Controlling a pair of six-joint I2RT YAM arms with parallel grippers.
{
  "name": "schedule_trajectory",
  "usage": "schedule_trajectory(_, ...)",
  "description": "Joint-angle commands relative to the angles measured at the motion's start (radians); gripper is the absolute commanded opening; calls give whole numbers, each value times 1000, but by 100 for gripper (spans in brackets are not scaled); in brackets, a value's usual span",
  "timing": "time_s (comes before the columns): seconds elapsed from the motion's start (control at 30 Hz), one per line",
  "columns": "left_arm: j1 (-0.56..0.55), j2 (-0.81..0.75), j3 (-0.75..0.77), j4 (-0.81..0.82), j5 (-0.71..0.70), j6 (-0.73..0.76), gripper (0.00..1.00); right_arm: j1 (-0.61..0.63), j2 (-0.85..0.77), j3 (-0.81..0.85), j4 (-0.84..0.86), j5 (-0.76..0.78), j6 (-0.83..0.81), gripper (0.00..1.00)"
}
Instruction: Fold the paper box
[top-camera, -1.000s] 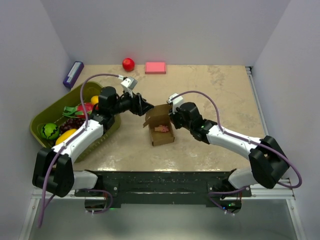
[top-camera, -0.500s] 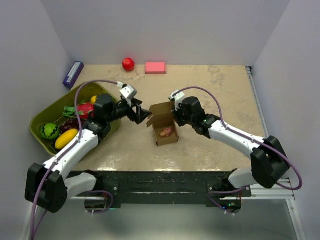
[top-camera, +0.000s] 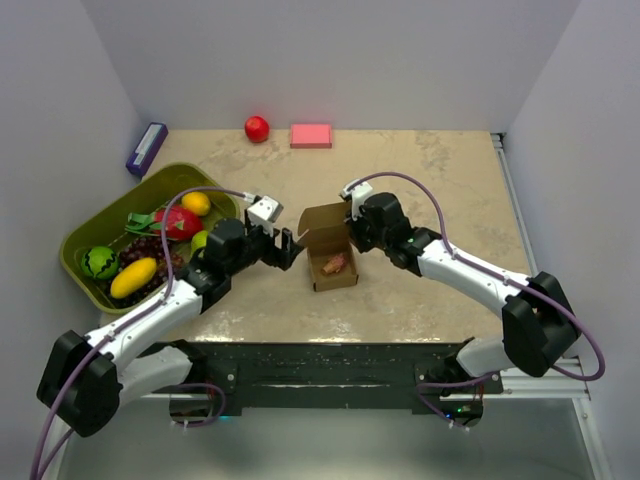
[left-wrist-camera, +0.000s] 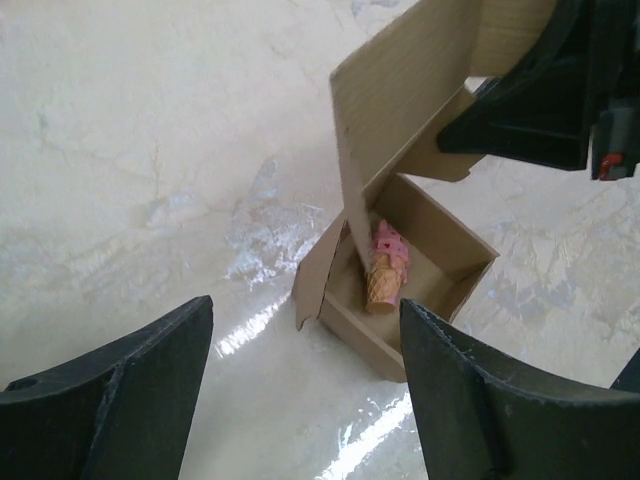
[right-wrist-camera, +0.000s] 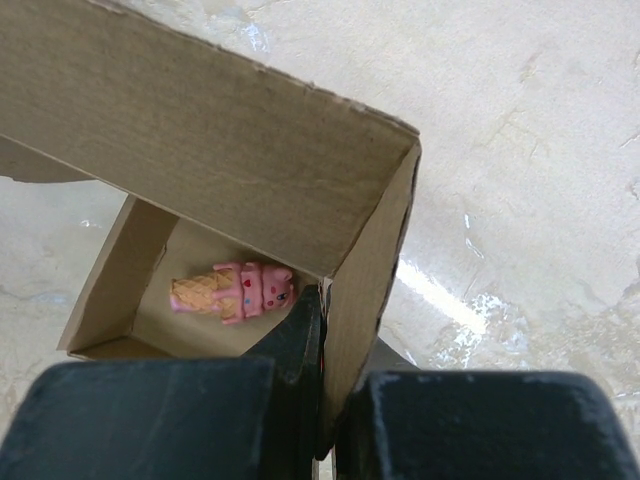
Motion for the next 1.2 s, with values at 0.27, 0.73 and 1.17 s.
schedule_trajectory(0.27, -15, 76, -81, 216, 19, -130, 64, -8, -6, 34, 3, 16, 19, 0)
schedule_trajectory(0.73, -72, 200, -19, 296, -19, -182, 6, -6, -24, 23, 29, 109, 141, 0)
schedule_trajectory(1.17, -242, 366, 142, 267, -333, -254, 0, 87, -38, -23, 90, 411, 532, 0)
